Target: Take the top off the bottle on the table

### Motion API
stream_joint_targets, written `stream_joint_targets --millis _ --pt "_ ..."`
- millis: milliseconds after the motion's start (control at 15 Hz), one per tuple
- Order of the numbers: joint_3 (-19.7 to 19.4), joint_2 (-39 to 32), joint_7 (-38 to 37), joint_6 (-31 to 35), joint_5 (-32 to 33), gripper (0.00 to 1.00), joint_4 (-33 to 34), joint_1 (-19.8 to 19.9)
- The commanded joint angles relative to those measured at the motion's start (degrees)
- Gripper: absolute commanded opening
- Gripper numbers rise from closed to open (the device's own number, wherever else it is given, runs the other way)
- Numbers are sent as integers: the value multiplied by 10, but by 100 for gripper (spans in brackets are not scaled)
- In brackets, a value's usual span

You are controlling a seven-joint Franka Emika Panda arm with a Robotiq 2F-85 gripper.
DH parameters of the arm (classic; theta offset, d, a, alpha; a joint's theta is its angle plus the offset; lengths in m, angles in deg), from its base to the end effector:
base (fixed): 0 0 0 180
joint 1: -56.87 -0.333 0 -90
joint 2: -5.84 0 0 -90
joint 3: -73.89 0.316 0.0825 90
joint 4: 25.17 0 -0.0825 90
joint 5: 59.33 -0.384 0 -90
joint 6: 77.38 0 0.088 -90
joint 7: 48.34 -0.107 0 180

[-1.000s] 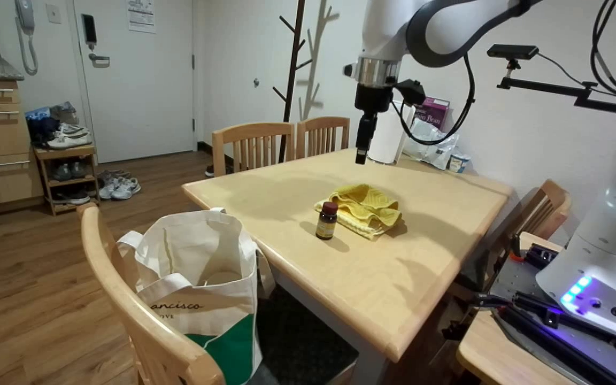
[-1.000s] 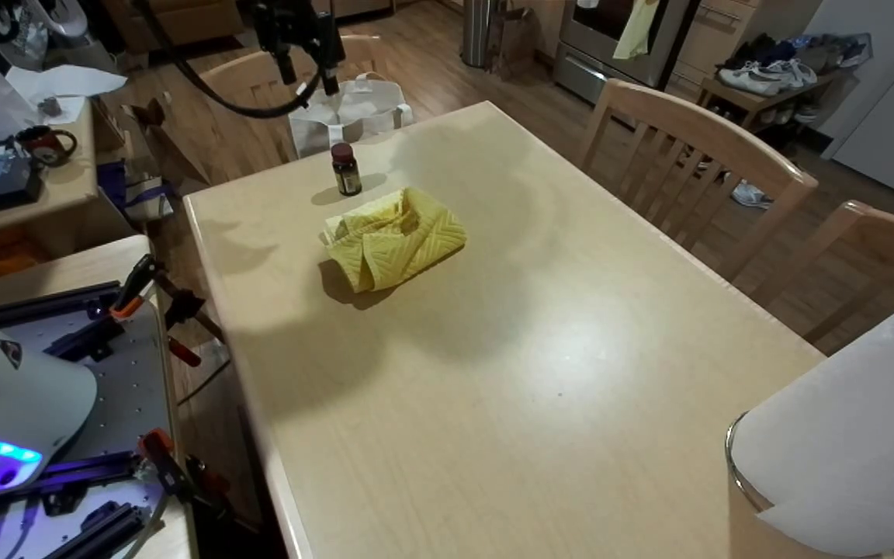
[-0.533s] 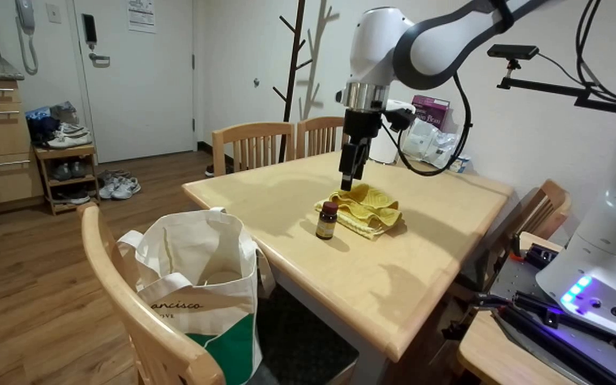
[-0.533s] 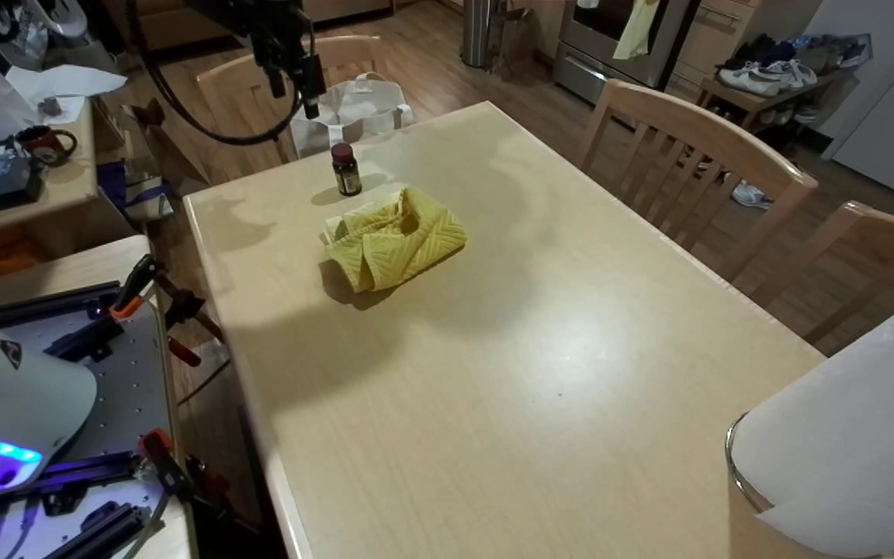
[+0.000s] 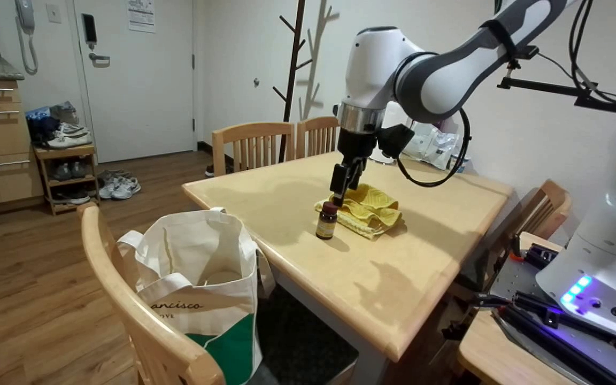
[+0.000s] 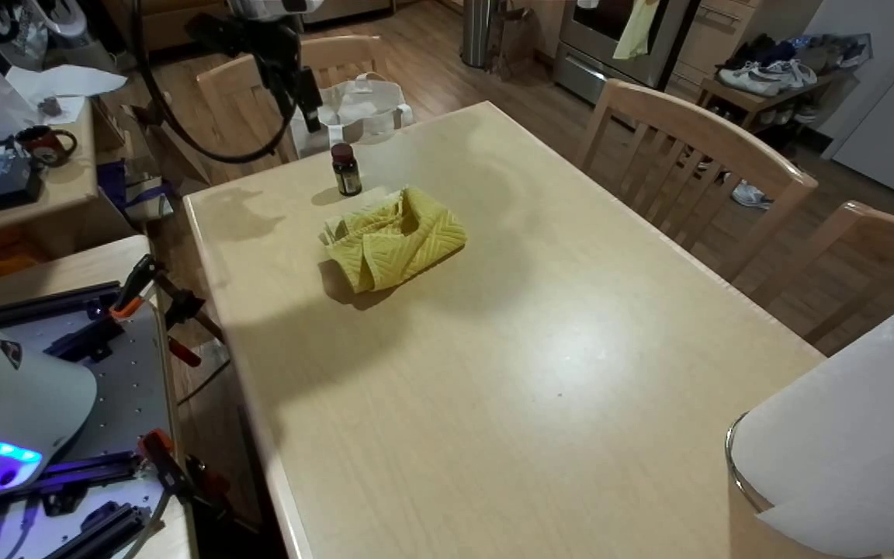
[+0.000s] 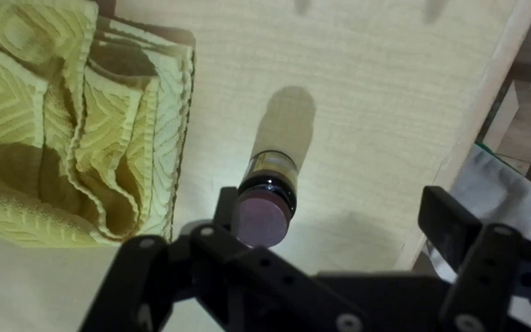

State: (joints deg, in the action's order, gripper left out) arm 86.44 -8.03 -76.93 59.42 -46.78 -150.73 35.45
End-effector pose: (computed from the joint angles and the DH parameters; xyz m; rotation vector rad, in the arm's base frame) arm 0.4589 0.3064 0.2742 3.0179 0.3814 0.0277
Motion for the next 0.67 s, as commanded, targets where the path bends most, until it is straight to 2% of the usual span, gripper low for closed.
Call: stream_joint_targets --millis 0,133,333,600 --pt "-22 -21 -61 21 73 100 8 -27" --pt "-32 -34 -77 21 96 100 11 -30" --pt "-38 -55 -45 27 72 100 20 -15" --pt "-35 -89 17 29 38 100 66 -1"
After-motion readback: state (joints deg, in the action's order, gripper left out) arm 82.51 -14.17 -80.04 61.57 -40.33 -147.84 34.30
